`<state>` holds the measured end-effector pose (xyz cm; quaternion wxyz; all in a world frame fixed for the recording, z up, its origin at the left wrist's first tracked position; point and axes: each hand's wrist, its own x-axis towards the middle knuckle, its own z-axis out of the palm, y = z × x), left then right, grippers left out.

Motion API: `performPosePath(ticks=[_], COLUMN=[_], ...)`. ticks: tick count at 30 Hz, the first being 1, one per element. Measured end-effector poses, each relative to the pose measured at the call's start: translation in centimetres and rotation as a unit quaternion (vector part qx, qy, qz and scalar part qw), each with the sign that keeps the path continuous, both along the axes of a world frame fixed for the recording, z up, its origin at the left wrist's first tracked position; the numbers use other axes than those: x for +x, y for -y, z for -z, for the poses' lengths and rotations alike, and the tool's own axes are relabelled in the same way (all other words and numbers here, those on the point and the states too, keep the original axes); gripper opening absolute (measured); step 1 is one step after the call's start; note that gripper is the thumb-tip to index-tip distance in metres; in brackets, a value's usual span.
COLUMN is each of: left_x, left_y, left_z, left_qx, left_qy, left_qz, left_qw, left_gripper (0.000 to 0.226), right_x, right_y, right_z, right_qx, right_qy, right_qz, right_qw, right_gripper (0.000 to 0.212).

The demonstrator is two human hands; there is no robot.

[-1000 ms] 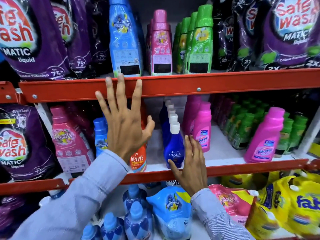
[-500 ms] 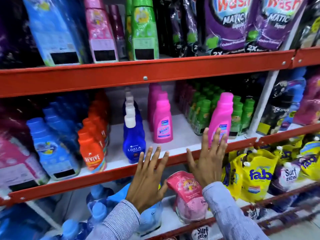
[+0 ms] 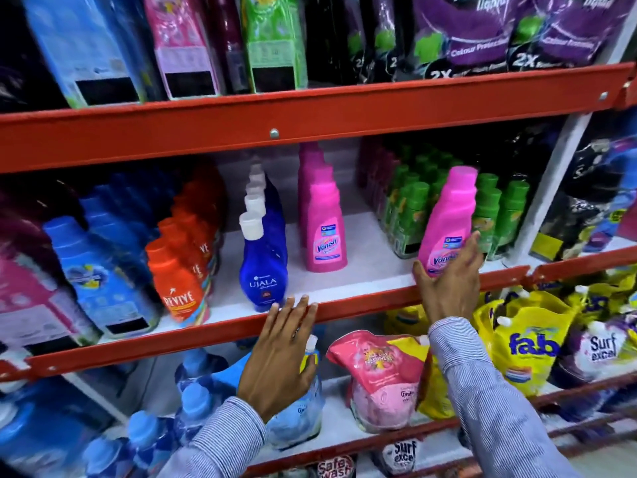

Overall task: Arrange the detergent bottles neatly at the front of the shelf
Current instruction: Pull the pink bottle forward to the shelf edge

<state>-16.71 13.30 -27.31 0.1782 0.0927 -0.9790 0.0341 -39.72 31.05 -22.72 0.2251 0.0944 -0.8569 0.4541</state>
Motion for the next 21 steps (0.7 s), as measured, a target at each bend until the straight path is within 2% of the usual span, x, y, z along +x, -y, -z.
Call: performPosePath(ticks=[4, 14, 21], left_x=[0.3, 0.7, 1.5], left_y=[0.4, 1.1, 1.8], left_z=[-0.3, -0.1, 0.5], left_qx=[0.025, 0.073, 0.081], left_qy=[-0.004, -0.025, -0.043], left_qz=[-0.002, 0.007, 0.003], left_qw=[1.000, 0.997, 0.996], left_gripper=[0.080, 0.076, 0.076], right_x=[1.5, 8.3, 9.9], right_y=[0.8, 7.1, 9.8], right_z=[-0.5, -1.0, -1.4], right_qx=[-0.008, 0.008, 0.018], right_qy=[-0.013, -0.036, -0.010], right_qz=[-0.018, -0.168, -0.187], right_qw=[1.000, 0.985, 0.982], right_gripper=[0.106, 0.106, 0.103])
